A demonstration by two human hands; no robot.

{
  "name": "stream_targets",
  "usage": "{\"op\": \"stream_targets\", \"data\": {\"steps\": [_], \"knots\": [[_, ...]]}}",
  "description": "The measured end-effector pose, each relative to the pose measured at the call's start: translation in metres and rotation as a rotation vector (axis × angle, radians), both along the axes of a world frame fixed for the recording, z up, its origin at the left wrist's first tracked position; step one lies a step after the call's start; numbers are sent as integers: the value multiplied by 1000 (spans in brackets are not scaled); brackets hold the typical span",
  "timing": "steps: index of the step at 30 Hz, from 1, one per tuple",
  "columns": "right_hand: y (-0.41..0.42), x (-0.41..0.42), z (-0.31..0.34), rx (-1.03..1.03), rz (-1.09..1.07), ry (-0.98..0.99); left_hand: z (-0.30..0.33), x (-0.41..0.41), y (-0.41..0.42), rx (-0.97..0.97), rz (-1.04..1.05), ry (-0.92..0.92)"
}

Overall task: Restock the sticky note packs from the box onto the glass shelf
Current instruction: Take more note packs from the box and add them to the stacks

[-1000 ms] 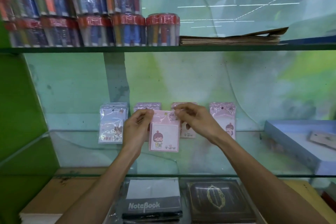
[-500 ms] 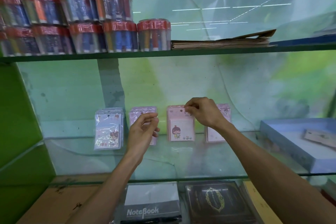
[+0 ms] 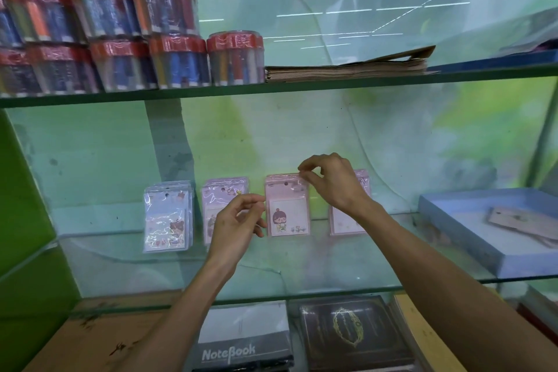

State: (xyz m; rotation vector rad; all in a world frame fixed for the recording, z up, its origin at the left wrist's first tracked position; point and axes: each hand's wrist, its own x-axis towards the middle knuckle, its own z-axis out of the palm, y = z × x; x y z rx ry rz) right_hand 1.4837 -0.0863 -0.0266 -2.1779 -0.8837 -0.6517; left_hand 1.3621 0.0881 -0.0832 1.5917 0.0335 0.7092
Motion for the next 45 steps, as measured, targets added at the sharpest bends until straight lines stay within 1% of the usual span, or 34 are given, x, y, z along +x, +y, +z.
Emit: {"op": "stream_targets", "data": {"steps": [4, 10, 15, 17, 20, 23, 25, 28, 31, 35, 37, 39, 41, 43, 44, 45], "knots": [[-37, -16, 0, 89, -10, 44, -2, 14, -27, -34, -75, -23], [-112, -41, -23, 268, -64, 134, -8, 43, -92, -43, -187, -9], [-176, -45, -37, 266, -134, 165, -9, 65, -150, -65, -297, 3], [-208, -36, -37, 192, -209, 138, -10, 73, -170, -58, -339, 4], [-264, -9, -36, -10, -371, 154, -13, 84, -198, -50, -393, 15], [-315, 22, -38, -228, -544, 304, -14, 93, -223, -37, -407, 40], [-337, 37, -41, -373, -617, 428, -15, 99, -238, -25, -421, 62], [-354, 50, -44, -573, -696, 530, -15, 106, -255, -6, -440, 90], [-357, 55, -47, -643, -701, 566, -13, 110, -268, 9, -445, 105], [-359, 51, -49, -701, -686, 480, -11, 113, -278, 1, -454, 114], [-359, 44, -47, -668, -688, 418, -10, 115, -281, 0, -455, 119], [-357, 39, -44, -620, -754, 307, -9, 117, -283, -4, -456, 115], [-354, 36, -40, -505, -823, 199, -6, 119, -284, -1, -459, 104], [-349, 32, -34, -264, -787, 179, -3, 120, -284, -3, -462, 98], [-345, 29, -29, -92, -702, 214, -1, 121, -283, -10, -462, 96], [-340, 26, -25, 124, -582, 285, 0, 121, -283, -19, -461, 94]]}}
